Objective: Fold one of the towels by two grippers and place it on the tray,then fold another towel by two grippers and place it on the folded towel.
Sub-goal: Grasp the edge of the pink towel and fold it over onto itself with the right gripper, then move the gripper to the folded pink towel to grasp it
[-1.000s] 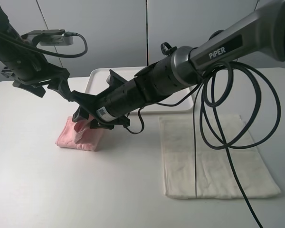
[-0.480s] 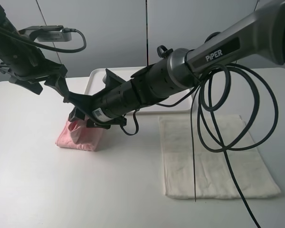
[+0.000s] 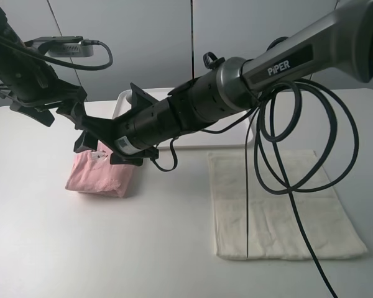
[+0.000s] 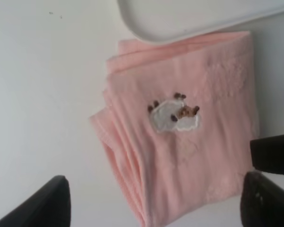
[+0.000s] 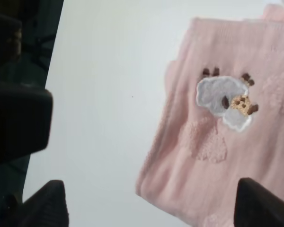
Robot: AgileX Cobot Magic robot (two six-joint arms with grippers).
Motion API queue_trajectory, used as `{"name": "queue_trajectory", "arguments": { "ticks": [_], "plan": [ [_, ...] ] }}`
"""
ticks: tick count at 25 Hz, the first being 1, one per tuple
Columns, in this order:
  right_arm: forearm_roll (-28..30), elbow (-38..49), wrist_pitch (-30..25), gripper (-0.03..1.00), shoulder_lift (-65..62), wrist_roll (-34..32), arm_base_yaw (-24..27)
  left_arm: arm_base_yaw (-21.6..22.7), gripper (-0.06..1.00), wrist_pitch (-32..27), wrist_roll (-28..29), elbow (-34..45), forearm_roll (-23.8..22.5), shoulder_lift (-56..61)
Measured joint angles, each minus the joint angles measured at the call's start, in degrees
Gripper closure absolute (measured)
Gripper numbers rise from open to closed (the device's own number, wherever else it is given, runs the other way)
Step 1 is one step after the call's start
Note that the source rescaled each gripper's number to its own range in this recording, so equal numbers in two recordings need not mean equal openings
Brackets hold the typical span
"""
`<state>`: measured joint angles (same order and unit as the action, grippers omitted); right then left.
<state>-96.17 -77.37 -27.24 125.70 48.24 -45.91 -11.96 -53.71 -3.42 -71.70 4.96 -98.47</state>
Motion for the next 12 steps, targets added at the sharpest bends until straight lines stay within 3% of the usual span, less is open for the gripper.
{"name": "queue_trajectory", "arguments": {
  "ticks": [6, 12],
  "plan": [
    [11.9, 0.0, 0.5, 0.20, 0.0, -8.8, 2.8, 0.0, 0.01, -0.1, 0.0, 0.0, -0.3, 0.0],
    [19.2, 0.0, 3.0, 0.20, 0.0, -14.7, 3.9, 0.0, 0.01, -0.1, -0.1, 0.0, -0.4, 0.0]
  ]
}}
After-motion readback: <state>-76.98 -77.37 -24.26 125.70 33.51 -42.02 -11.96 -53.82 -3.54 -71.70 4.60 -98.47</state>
